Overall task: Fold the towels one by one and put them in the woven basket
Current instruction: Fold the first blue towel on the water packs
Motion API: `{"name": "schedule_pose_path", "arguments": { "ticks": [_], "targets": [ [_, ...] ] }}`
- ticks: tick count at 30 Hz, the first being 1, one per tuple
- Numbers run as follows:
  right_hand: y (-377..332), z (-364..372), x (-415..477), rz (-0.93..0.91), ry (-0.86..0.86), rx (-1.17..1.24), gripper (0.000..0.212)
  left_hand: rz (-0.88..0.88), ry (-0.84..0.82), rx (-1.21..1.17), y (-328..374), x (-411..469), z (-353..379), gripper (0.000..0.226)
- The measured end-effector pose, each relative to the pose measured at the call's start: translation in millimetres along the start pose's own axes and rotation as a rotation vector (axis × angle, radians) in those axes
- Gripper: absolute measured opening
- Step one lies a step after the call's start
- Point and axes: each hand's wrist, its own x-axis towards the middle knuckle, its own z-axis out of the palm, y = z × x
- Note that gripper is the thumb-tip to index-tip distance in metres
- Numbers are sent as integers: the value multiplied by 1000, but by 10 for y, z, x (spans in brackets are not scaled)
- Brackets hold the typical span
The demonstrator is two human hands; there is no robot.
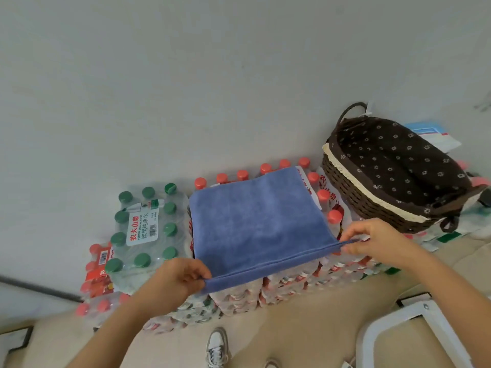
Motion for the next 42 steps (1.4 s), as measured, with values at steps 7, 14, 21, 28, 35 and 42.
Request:
{"name": "schedule_pose_path", "arguments": {
  "ticks": [7,14,21,28,35,42],
  "targets": [
    [-445,-51,536,-16,234,541,7,-28,317,-327,61,331,-464,34],
    [-754,-27,1311,-27,426,294,7,-64,522,-264,109,977,-803,29],
    [-866,46,1736,-37,392,-105,7,-95,448,8,27,1463,-956,31],
    [-844,184,1913,-51,326,-329,9,-76,295,177,-86,1642,-938,19],
    [-828,186,2025,-36,236,-430,24,-93,266,199,-144,1718,-969,14],
    [-834,75,2094,26,119,-417,33,-127,138,257,-205,1774,-1039,15]
  ]
}}
